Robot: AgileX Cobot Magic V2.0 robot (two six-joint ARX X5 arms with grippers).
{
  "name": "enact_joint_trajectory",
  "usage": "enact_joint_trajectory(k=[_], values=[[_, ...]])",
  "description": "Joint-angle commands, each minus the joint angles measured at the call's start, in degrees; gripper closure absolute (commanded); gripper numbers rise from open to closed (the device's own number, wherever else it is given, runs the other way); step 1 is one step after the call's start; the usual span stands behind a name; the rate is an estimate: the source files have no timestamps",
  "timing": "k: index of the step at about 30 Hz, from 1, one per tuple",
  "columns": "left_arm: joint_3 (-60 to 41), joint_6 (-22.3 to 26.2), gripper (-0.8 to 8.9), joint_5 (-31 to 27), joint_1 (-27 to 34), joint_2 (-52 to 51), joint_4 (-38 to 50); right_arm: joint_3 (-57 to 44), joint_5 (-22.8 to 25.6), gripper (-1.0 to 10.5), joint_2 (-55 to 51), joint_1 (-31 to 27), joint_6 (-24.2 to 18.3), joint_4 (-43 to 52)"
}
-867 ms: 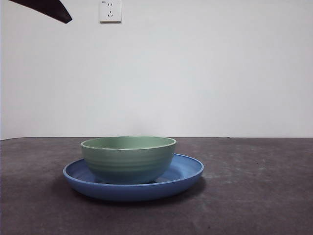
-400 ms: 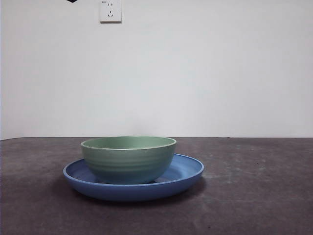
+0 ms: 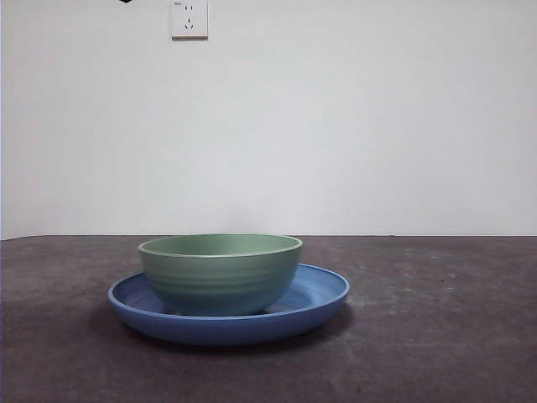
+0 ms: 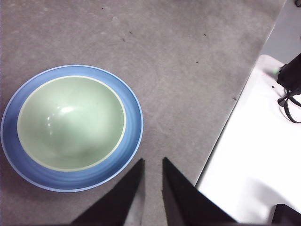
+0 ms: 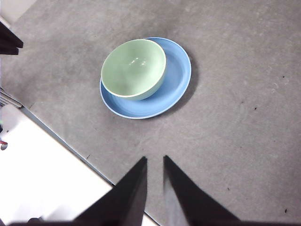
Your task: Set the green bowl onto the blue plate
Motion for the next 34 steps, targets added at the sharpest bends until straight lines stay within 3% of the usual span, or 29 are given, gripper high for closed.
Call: enact_joint_trajectory(k=[1,5,16,22,25,34], values=[[0.8,-0.2,7.54,0.0,-0.2,0.0,0.7,1.0,-0.1,9.0,0.2,0.3,-0.1,0.6],[-3.1,0.1,7.55,0.0,2.0,-3.8,3.5,1.0,0.0,9.0,0.2,0.3,-0.1,0.6],[-35.0,-3.6,7.54,0.1,20.6,-28.8,33.4,1.0,0.0,9.0,0.2,0.3,-0.1,0.6],[-48.5,-5.1,7.54,-0.2,30.0,-41.9,40.5,1.0,-0.1,9.0,0.2,0.3,-0.1,0.6],[-53.0,-8.4,7.54,-3.0,33.5,-46.8,41.9,1.0,0.0,9.0,0.2,0.3,-0.1,0.6],[-59.4,-9.9,7.54,-11.2,37.7,-53.9,42.6,1.0,-0.1,9.0,0.2,0.3,-0.1,0.6]])
